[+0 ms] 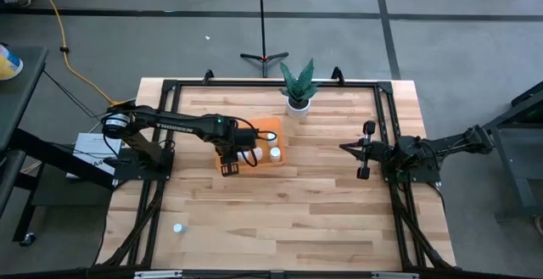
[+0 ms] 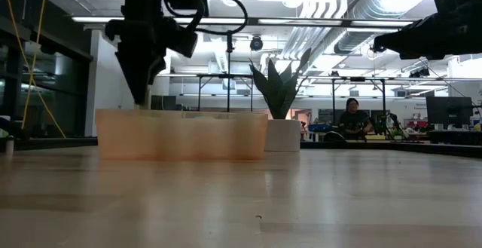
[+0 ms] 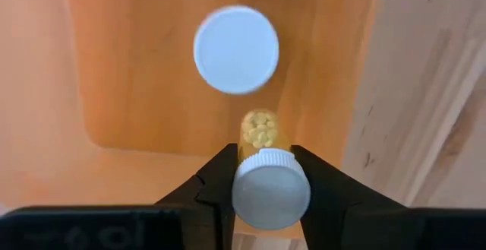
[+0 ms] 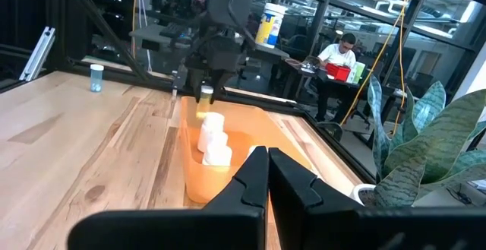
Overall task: Pick and place pill bottles into a basket
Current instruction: Put the yellow pill bottle in the orange bin, then put the blue pill bottle in the orange bin
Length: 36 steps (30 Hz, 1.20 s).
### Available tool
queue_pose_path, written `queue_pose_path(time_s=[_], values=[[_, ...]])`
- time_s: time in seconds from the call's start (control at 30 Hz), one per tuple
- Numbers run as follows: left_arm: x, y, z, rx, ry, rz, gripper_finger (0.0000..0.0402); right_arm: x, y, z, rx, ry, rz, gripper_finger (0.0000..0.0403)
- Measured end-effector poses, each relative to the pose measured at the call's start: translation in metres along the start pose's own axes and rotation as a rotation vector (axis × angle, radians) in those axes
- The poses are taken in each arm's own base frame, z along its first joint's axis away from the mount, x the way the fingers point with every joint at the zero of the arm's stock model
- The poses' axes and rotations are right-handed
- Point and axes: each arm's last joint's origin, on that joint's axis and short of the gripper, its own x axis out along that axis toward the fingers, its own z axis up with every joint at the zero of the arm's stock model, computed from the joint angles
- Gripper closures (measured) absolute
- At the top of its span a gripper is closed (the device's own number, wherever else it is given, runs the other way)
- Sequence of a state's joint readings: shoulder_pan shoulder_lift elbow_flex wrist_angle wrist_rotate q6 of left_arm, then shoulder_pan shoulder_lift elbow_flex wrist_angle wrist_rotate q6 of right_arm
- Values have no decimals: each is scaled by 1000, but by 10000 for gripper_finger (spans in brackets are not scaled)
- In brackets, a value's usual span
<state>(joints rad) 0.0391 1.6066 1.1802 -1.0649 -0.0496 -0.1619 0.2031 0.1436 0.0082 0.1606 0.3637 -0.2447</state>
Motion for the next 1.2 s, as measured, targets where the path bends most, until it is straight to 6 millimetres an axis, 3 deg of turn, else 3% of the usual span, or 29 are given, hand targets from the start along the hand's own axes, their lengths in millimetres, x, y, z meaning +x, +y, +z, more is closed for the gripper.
queue_pose_path(time_s=[0.23,0.4,0.67,0.9,1.03,1.2], values=[[28,1,-12,2,29,13,233,0,0,0,0,0,0,400],[43,1,-17,1,8,13,245,0,0,0,0,0,0,399],[46,1,-16,-1,-18,17,234,0,0,0,1,0,0,398],[34,1,-11,29,-17,24,176,0,0,0,7,3,1,401],[14,1,-9,19,37,32,152,0,0,-1,6,5,1,402],[-13,-3,-15,-169,187,-27,145,0,0,-1,5,7,2,399]])
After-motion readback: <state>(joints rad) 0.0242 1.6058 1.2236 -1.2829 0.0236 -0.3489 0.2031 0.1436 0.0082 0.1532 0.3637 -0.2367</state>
